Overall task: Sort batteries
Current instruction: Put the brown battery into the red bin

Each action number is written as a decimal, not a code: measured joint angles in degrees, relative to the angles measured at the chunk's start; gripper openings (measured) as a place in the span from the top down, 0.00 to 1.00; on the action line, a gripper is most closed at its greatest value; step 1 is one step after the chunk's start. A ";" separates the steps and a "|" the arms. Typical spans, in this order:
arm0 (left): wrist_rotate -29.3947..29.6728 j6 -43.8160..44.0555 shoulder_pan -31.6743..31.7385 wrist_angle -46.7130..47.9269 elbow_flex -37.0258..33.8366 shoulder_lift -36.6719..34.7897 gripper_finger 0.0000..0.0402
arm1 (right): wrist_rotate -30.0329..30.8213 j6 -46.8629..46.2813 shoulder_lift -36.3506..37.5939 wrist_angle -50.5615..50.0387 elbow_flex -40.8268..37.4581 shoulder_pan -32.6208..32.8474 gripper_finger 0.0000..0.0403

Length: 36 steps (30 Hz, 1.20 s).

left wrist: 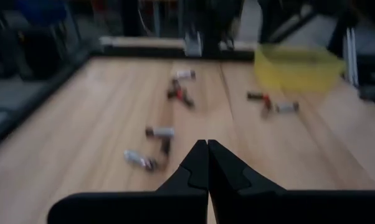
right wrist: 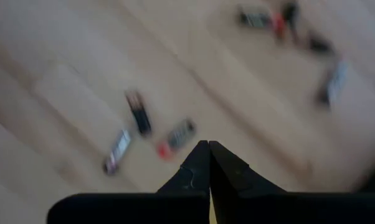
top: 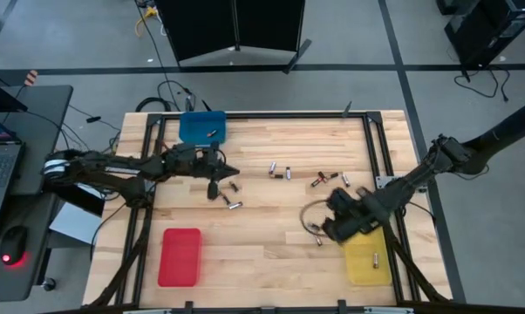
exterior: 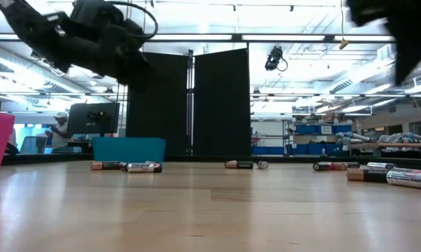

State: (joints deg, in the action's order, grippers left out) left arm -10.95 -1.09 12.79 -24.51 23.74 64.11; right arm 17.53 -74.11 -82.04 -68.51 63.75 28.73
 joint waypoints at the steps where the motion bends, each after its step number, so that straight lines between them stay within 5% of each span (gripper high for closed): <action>1: 1.41 0.01 -0.97 4.11 0.79 -1.27 0.99 | 0.46 4.93 -0.20 2.23 0.00 -2.26 0.98; 5: 6.96 1.89 -5.24 24.25 4.39 -4.73 0.99 | 0.49 25.35 -1.79 15.66 -1.19 -11.52 0.98; 9: 11.76 9.26 -9.67 43.01 9.03 -4.93 0.99 | -6.05 42.01 -3.34 32.56 -4.38 -19.95 0.98; 14: 14.23 20.69 -14.09 54.00 11.44 -3.54 0.98 | -9.57 53.78 -6.31 43.74 -6.53 -25.92 0.98; 23: 16.43 36.10 -15.92 57.17 10.81 2.67 0.86 | -10.14 62.89 -9.85 50.72 -8.55 -29.39 0.98; 31: 23.31 37.34 -15.94 53.19 10.52 9.29 0.62 | -11.14 67.77 -9.79 53.28 -8.53 -29.64 0.98; 36: 23.33 36.28 -15.97 48.70 10.50 12.56 0.58 | -11.84 68.77 -9.79 53.98 -8.52 -30.34 0.98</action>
State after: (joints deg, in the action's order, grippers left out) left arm 12.38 35.19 -3.18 24.19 34.24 76.67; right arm 5.69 -5.33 -91.83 -14.53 55.22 -1.61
